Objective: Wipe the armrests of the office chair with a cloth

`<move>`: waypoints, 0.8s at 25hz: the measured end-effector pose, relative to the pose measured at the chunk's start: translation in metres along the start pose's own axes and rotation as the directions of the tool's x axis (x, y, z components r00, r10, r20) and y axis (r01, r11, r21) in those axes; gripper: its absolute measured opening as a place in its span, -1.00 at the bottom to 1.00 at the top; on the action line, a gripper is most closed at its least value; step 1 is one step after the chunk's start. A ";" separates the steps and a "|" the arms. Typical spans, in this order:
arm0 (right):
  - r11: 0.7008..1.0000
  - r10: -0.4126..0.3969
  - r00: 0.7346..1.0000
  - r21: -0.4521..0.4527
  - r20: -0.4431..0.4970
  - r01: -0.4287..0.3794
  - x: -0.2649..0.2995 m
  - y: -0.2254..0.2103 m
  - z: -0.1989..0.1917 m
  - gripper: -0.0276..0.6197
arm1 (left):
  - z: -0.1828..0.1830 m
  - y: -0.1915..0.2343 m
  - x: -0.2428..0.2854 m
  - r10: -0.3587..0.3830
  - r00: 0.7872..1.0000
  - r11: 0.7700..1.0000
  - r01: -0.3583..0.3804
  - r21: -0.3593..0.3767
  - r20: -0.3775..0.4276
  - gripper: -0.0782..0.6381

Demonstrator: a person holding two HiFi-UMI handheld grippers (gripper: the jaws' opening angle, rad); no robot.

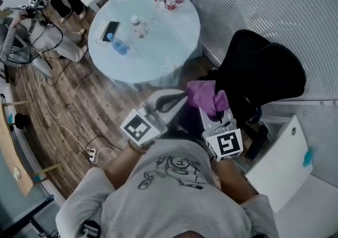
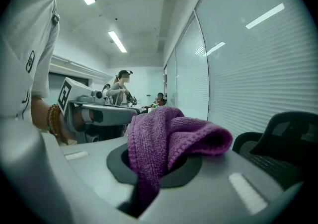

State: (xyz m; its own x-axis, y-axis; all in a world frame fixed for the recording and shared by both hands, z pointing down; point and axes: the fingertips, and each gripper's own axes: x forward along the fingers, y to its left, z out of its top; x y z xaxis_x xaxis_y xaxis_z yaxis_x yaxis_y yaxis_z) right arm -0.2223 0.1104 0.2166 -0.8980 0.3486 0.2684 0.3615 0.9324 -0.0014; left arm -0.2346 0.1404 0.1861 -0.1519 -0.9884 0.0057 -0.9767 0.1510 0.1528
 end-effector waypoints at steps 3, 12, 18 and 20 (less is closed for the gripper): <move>1.000 -0.017 0.999 -0.004 0.037 0.017 -0.015 -0.004 0.031 -0.82 | 0.023 -0.011 0.003 -0.016 1.000 1.000 0.016 0.027 0.002 -0.78; 0.999 -0.039 0.992 -0.023 0.118 0.042 -0.055 -0.002 0.102 -0.82 | 0.078 -0.041 0.007 -0.055 0.998 0.998 0.054 0.046 0.034 -0.78; 0.998 -0.052 0.987 -0.018 0.149 0.055 -0.064 0.000 0.120 -0.82 | 0.098 -0.045 0.005 -0.060 0.997 0.997 0.058 0.051 0.049 -0.78; 0.998 -0.049 0.987 -0.019 0.150 0.053 -0.063 0.000 0.121 -0.82 | 0.099 -0.044 0.005 -0.060 0.997 0.997 0.058 0.053 0.046 -0.78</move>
State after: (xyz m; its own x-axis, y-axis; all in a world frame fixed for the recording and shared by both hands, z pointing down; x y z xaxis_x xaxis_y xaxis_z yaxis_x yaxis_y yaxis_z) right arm -0.1964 0.0998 0.0832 -0.9422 0.3125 0.1207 0.3182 0.9475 0.0307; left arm -0.2074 0.1302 0.0819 -0.0998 -0.9938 -0.0490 -0.9905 0.0945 0.1000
